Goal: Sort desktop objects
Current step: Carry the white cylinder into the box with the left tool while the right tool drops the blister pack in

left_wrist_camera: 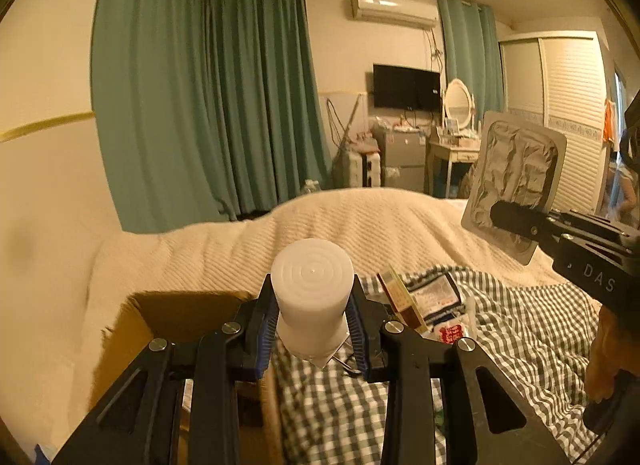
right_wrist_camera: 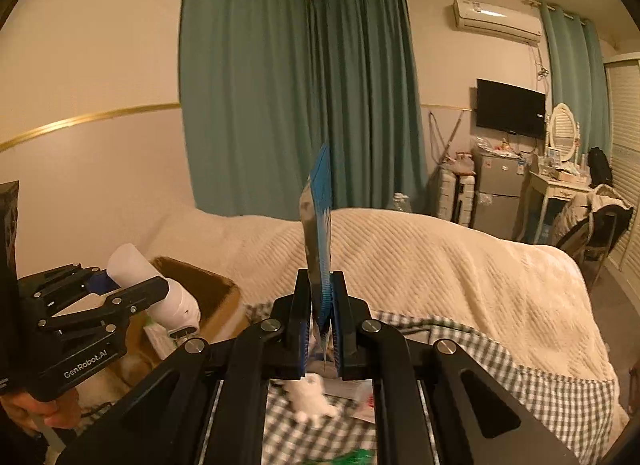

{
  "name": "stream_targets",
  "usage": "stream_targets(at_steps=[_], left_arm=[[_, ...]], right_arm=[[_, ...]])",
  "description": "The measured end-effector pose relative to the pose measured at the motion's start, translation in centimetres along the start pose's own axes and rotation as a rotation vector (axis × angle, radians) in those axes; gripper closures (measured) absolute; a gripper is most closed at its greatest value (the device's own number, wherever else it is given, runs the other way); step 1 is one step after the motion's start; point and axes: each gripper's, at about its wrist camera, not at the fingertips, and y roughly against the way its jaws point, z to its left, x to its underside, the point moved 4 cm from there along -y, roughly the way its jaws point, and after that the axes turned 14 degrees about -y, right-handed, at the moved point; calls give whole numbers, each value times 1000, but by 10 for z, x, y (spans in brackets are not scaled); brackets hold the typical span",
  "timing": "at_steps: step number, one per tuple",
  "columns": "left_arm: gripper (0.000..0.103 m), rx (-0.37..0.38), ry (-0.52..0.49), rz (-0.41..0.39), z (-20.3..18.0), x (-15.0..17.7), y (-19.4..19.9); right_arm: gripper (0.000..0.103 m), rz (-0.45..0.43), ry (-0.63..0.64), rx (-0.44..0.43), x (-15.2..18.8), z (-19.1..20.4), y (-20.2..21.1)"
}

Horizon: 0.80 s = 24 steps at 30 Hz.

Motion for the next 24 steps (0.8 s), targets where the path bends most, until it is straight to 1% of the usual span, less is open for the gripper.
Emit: stream_targets(at_steps=[5, 9, 17, 24], left_arm=[[70, -37, 10, -30, 25, 0, 19], [70, -60, 18, -33, 42, 5, 25], [70, -107, 37, -29, 71, 15, 32], [70, -141, 59, -1, 94, 33, 26]], right_arm=[[95, 14, -14, -82, -5, 29, 4], [95, 14, -12, -125, -6, 50, 5], [95, 22, -8, -153, -3, 81, -3], [95, 70, 18, -174, 12, 108, -30]])
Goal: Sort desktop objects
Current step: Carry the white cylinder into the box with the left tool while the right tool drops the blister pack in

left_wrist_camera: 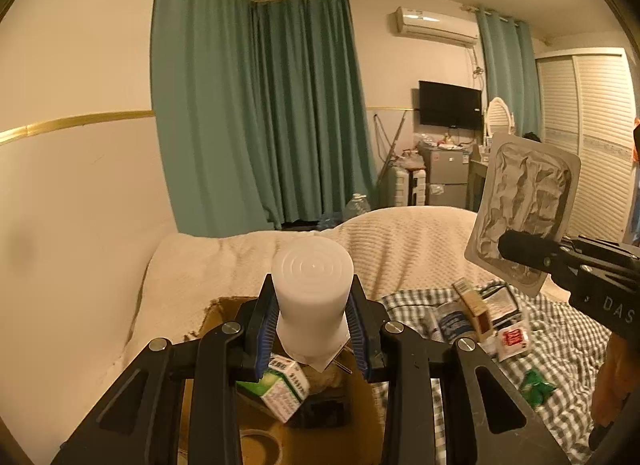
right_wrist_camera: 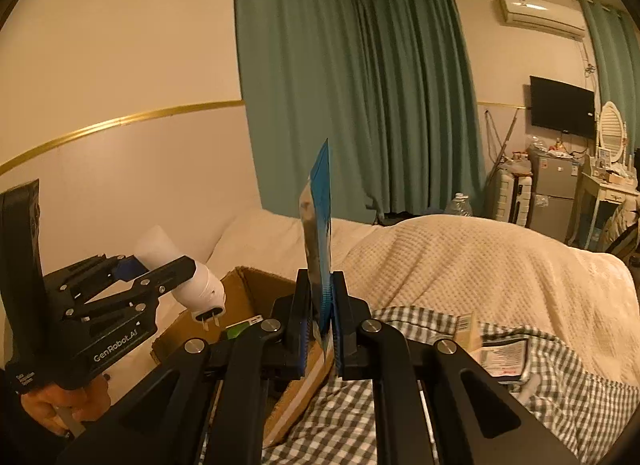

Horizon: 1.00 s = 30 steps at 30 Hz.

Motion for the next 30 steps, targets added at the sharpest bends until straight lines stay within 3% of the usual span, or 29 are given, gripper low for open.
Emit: stream_targets(at_steps=[9, 18, 30], left_arm=[[70, -28, 31, 60, 26, 32, -20], [70, -18, 53, 154, 39, 67, -51], [70, -39, 74, 303, 43, 112, -91]], right_arm=[[95, 84, 27, -24, 24, 28, -52], [95, 201, 77, -15, 69, 56, -110], [94, 356, 43, 9, 114, 46, -165]])
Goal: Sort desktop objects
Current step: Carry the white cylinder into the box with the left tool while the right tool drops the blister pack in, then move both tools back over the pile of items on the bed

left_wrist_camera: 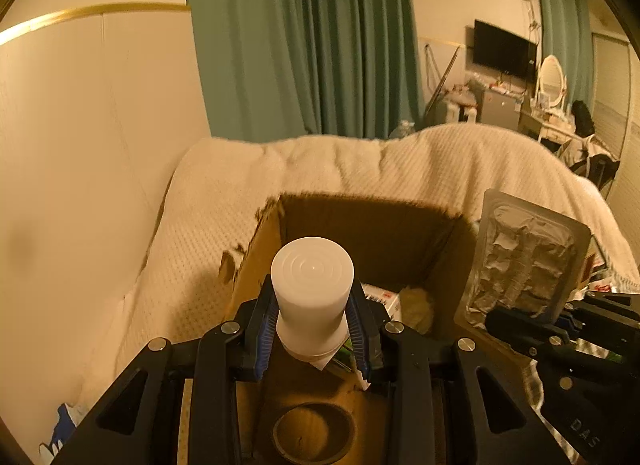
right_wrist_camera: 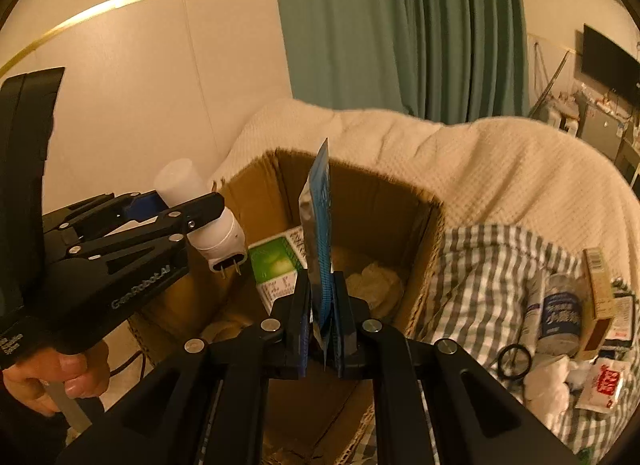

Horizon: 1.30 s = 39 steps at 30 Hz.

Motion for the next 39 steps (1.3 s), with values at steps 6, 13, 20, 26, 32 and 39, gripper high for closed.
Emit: stream_targets(at_steps=[6, 13, 20, 26, 32, 39], left_arm=[[42, -25, -1, -6, 8, 1, 2], [39, -17, 33, -56, 20, -15, 26], [26, -22, 30, -123, 19, -38, 57], [13, -11, 55, -175, 13, -54, 86], [0, -8, 15, -263, -15, -70, 125], [0, 28, 3, -334, -51, -87, 159]], right_arm=[[50, 5, -5, 19, -5, -6, -3], [44, -46, -5, 22, -13, -3, 19], [30, -150, -8, 38, -33, -6, 63], [14, -245, -14, 48, -48, -15, 111], [0, -348, -32, 80, -60, -31, 161], [0, -459, -102, 123, -67, -68, 219]])
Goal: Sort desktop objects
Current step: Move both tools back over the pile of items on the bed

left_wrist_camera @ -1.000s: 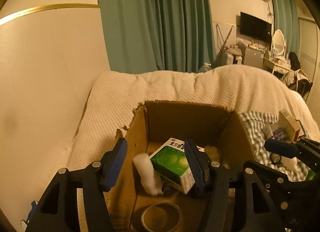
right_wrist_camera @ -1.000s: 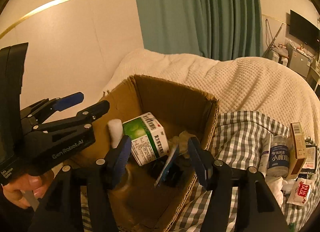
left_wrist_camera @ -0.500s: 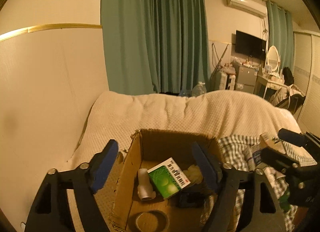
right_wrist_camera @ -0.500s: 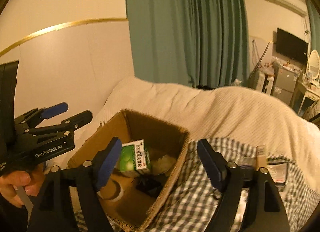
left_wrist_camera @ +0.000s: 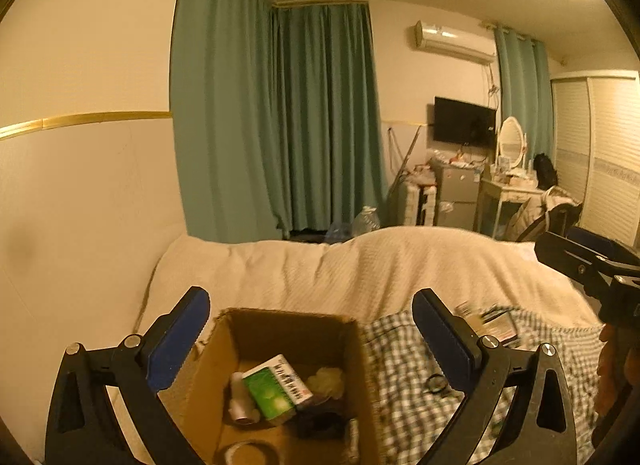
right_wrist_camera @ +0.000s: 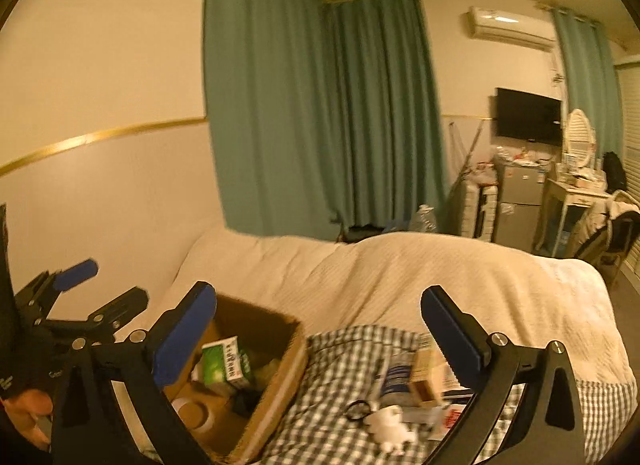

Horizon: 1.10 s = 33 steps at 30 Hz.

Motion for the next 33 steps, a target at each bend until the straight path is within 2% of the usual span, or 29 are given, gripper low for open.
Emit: stream_targets(at_steps=[5, 8, 11, 20, 24, 26, 30, 33], left_arm=[[0, 30, -16, -21, -30, -13, 9], [0, 50, -19, -24, -45, -20, 12], [0, 72, 4, -29, -55, -23, 14], [0, 129, 22, 26, -93, -24, -2], [0, 150, -19, 61, -120, -15, -18], [0, 163, -36, 80, -130, -10, -26], [1, 170, -63, 106, -149, -2, -39], [4, 177, -70, 134, -160, 7, -49]], right_arm=[[0, -49, -34, 50, -14, -35, 24], [0, -34, -54, 11, -18, -51, 34], [0, -41, -45, 15, -21, -63, 44], [0, -51, 0, 76, -20, -88, 64], [1, -32, -1, 97, -12, -100, 60], [2, -16, -1, 103, -6, -107, 57], [14, 18, 4, 122, 6, -119, 47], [15, 35, -7, 138, 12, -133, 42]])
